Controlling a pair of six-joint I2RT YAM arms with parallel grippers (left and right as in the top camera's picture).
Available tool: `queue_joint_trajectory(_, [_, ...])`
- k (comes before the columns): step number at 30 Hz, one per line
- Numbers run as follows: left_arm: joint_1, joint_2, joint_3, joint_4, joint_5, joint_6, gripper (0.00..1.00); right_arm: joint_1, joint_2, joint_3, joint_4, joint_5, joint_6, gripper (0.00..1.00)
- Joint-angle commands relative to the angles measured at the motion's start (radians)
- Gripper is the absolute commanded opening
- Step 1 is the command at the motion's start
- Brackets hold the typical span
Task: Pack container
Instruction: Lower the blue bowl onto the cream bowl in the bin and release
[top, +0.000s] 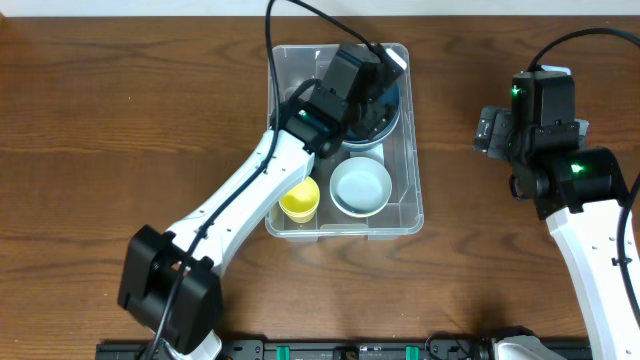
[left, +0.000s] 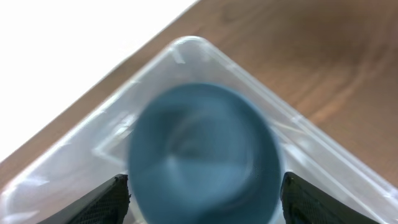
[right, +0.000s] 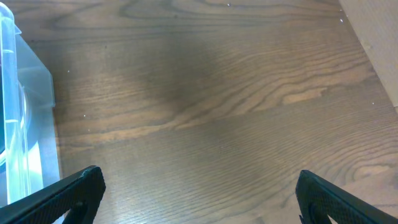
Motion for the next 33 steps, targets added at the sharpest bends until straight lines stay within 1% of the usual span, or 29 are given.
queue_joint_trajectory(1, [0.002,-0.035,0.005,-0.005,-0.101,0.000,0.77,-0.007,-0.010,0.015,-0.002,0.010,0.008,0.99])
queue_joint_trajectory(3, [-0.003,-0.034,0.005,0.005,-0.093,-0.037,0.72,-0.007,-0.010,0.015,-0.002,0.010,0.008,0.99])
queue_joint_trajectory(4, [-0.007,-0.034,0.005,0.010,-0.093,-0.062,0.66,-0.007,-0.010,0.015,-0.002,0.010,0.008,0.99])
queue_joint_trajectory(5, [-0.010,-0.034,0.005,0.014,-0.093,-0.083,0.57,-0.007,-0.010,0.015,-0.002,0.010,0.008,0.99])
queue_joint_trajectory(6, [-0.013,-0.032,0.005,0.021,-0.093,-0.093,0.39,-0.007,-0.010,0.015,-0.002,0.010,0.008,0.99])
queue_joint_trajectory(7, [-0.014,-0.031,0.005,0.026,-0.094,-0.098,0.14,-0.007,-0.010,0.015,-0.002,0.010,0.008,0.99])
queue_joint_trajectory(8, [-0.014,-0.027,0.005,0.033,-0.094,-0.116,0.06,-0.007,-0.010,0.015,-0.002,0.010,0.008,0.99])
queue_joint_trajectory(11, [-0.013,-0.009,0.005,0.055,-0.095,-0.167,0.06,-0.007,-0.010,0.015,-0.002,0.010,0.008,0.99])
queue_joint_trajectory(14, [-0.015,0.019,0.005,0.076,-0.094,-0.190,0.06,-0.007,-0.010,0.015,-0.002,0.010,0.008,0.99])
queue_joint_trajectory(24, [-0.063,0.112,0.005,0.097,-0.094,-0.191,0.06,-0.007,-0.010,0.015,-0.002,0.010,0.008,0.99])
queue_joint_trajectory(33, [-0.083,0.168,0.005,0.037,-0.094,-0.191,0.06,-0.007,-0.010,0.015,-0.002,0.010,0.008,0.99])
